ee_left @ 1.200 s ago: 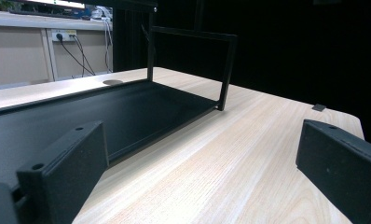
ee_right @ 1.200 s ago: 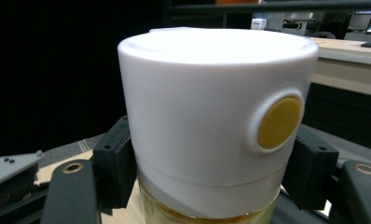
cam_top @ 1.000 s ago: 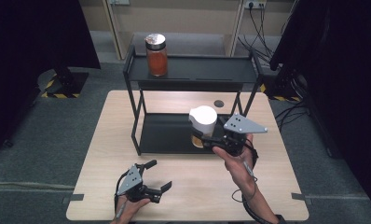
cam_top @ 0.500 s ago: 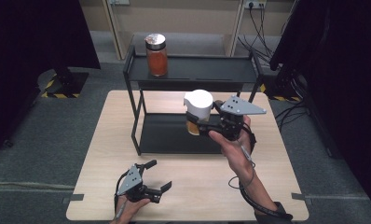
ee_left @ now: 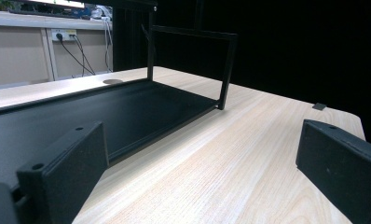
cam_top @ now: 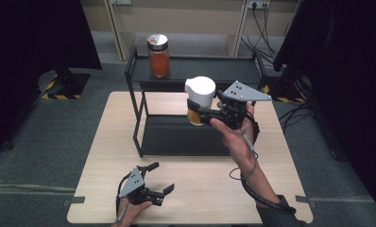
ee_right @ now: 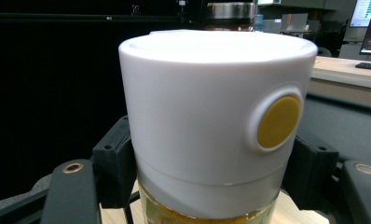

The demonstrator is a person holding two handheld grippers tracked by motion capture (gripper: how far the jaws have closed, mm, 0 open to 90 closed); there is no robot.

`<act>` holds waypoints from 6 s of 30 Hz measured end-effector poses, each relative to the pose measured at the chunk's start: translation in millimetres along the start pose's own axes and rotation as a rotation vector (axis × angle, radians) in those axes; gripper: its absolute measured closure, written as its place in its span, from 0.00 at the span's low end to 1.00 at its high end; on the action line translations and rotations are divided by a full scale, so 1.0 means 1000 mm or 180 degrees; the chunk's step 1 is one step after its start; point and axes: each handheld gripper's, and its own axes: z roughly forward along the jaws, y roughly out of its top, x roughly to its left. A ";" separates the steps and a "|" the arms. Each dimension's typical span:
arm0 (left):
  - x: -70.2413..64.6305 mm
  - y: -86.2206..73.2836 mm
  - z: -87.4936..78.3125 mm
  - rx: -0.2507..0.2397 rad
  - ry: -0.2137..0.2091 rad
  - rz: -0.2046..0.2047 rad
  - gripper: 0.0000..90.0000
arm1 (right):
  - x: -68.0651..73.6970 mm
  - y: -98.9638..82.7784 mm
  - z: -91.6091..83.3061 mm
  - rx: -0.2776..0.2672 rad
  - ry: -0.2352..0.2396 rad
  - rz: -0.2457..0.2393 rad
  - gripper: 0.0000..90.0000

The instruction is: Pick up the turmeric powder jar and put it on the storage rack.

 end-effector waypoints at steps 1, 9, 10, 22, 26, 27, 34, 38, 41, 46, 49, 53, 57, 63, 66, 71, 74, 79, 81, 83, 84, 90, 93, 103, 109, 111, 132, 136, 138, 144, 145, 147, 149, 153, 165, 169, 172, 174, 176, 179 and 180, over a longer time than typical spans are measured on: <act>0.000 0.000 0.000 0.0000 0.0000 -0.0003 0.02 | 0.000 0.002 0.001 -0.0003 -0.0005 0.0005 0.34; 0.000 0.000 0.000 -0.0001 -0.0001 -0.0002 0.02 | -0.001 0.018 0.006 -0.0021 -0.0056 0.0008 0.34; 0.000 0.000 0.000 -0.0002 0.0000 -0.0002 0.02 | -0.002 0.020 0.006 -0.0021 -0.0062 0.0005 0.34; 0.000 0.000 0.000 -0.0003 0.0000 -0.0010 0.02 | -0.004 0.045 0.016 -0.0021 -0.0145 0.0010 0.34; 0.000 0.000 0.000 -0.0006 0.0003 -0.0013 0.02 | -0.004 0.053 0.023 -0.0023 -0.0184 -0.0002 0.34; 0.000 0.000 0.000 -0.0008 0.0002 -0.0015 0.02 | -0.004 0.055 0.025 -0.0021 -0.0194 -0.0002 0.34; 0.000 0.000 0.000 -0.0009 -0.0001 -0.0017 0.02 | -0.006 0.066 0.039 -0.0012 -0.0322 0.0005 0.34; 0.000 0.000 0.000 -0.0007 -0.0008 -0.0010 0.02 | -0.008 0.071 0.047 0.0009 -0.0411 0.0033 0.34; 0.000 0.000 0.000 -0.0004 -0.0011 -0.0001 0.02 | -0.009 0.073 0.052 0.0010 -0.0486 0.0045 0.34; 0.000 0.000 0.000 -0.0009 -0.0012 -0.0011 0.02 | -0.012 0.076 0.063 0.0000 -0.0604 0.0071 0.34; 0.000 0.000 0.000 -0.0010 -0.0013 -0.0007 0.02 | -0.013 0.077 0.069 -0.0012 -0.0679 0.0071 0.34; 0.000 0.000 0.000 -0.0010 -0.0014 -0.0009 0.02 | -0.014 0.078 0.077 -0.0009 -0.0772 0.0074 0.34; 0.000 0.000 -0.001 -0.0025 0.0007 -0.0036 0.02 | -0.015 0.079 0.085 0.0002 -0.0843 0.0081 0.34; 0.000 0.000 -0.002 -0.0026 0.0006 -0.0028 0.02 | -0.016 0.079 0.094 0.0014 -0.0925 0.0085 0.34; 0.000 0.000 -0.001 -0.0027 -0.0003 -0.0019 0.02 | -0.017 0.076 0.098 0.0013 -0.0961 0.0101 0.34; -0.001 -0.001 -0.001 -0.0016 -0.0006 -0.0030 0.02 | -0.018 0.072 0.106 0.0017 -0.0999 0.0106 0.34; -0.001 -0.001 0.000 -0.0006 -0.0023 -0.0016 0.02 | -0.018 0.070 0.110 0.0019 -0.1028 0.0092 0.34; -0.001 -0.001 0.000 -0.0007 -0.0026 -0.0019 0.02 | -0.019 0.068 0.113 -0.0003 -0.1063 0.0084 0.34; -0.002 -0.001 0.000 -0.0009 -0.0033 -0.0017 0.02 | -0.019 0.066 0.113 -0.0013 -0.1064 0.0093 0.34; -0.002 -0.001 0.000 -0.0006 -0.0033 -0.0015 0.02 | -0.020 0.066 0.114 0.0001 -0.1068 0.0092 0.34; -0.002 -0.001 0.000 -0.0005 -0.0033 -0.0016 0.02 | -0.020 0.066 0.115 0.0002 -0.1074 0.0086 0.34; -0.002 -0.001 0.000 -0.0004 -0.0034 -0.0015 0.02 | -0.020 0.064 0.118 0.0017 -0.1108 0.0094 0.34; -0.002 -0.001 0.000 -0.0011 -0.0033 -0.0015 0.02 | -0.020 0.063 0.119 0.0010 -0.1113 0.0080 0.34; -0.002 -0.001 0.000 0.0004 -0.0032 -0.0003 0.02 | -0.019 0.065 0.119 0.0051 -0.1117 0.0084 0.27; -0.002 -0.001 0.000 0.0003 -0.0029 -0.0006 0.02 | -0.019 0.070 0.115 0.0082 -0.1132 0.0109 0.10; -0.002 -0.001 0.000 0.0006 -0.0028 -0.0010 0.02 | -0.018 0.071 0.114 0.0109 -0.1138 0.0106 0.07; -0.003 -0.002 0.000 0.0010 -0.0013 -0.0006 0.02 | -0.021 0.067 0.089 0.0082 -0.0926 0.0122 0.00; -0.003 -0.002 0.000 0.0010 -0.0012 -0.0005 0.02 | -0.021 0.063 0.084 0.0036 -0.0881 0.0136 0.00; -0.003 -0.002 0.001 0.0012 -0.0012 -0.0008 0.02 | -0.021 0.061 0.082 0.0025 -0.0866 0.0131 0.00; -0.003 -0.002 0.001 0.0014 -0.0014 -0.0010 0.02 | -0.021 0.056 0.075 -0.0012 -0.0818 0.0161 0.00; -0.003 -0.002 0.001 0.0013 -0.0014 -0.0011 0.02 | -0.021 0.054 0.074 -0.0016 -0.0812 0.0167 0.00; -0.003 -0.002 0.001 0.0014 -0.0015 -0.0010 0.02 | -0.023 0.052 0.072 -0.0020 -0.0801 0.0167 0.00; -0.003 -0.002 0.001 0.0014 -0.0014 -0.0009 0.02 | -0.024 0.048 0.070 -0.0042 -0.0779 0.0189 0.00; -0.003 -0.002 0.001 0.0013 -0.0013 -0.0009 0.02 | -0.025 0.043 0.065 -0.0059 -0.0757 0.0182 0.00; -0.003 -0.002 0.001 0.0021 -0.0005 -0.0003 0.02 | -0.028 0.028 0.046 -0.0095 -0.0617 0.0146 0.00; -0.003 -0.002 0.001 0.0026 -0.0001 -0.0003 0.02 | -0.028 0.023 0.041 -0.0124 -0.0581 0.0140 0.00; -0.003 -0.002 0.001 0.0022 -0.0001 -0.0002 0.02 | -0.028 0.019 0.037 -0.0149 -0.0551 0.0144 0.00; -0.003 -0.002 0.001 0.0026 -0.0002 0.0000 0.02 | -0.028 0.016 0.035 -0.0162 -0.0529 0.0151 0.00; -0.003 -0.002 0.001 0.0025 -0.0003 0.0001 0.02 | -0.028 0.013 0.033 -0.0165 -0.0509 0.0152 0.00; -0.003 -0.002 0.001 0.0029 0.0002 -0.0003 0.02 | -0.028 0.011 0.032 -0.0143 -0.0482 0.0134 0.00; -0.003 -0.002 0.001 0.0027 0.0003 -0.0004 0.02 | -0.028 0.009 0.031 -0.0156 -0.0472 0.0144 0.00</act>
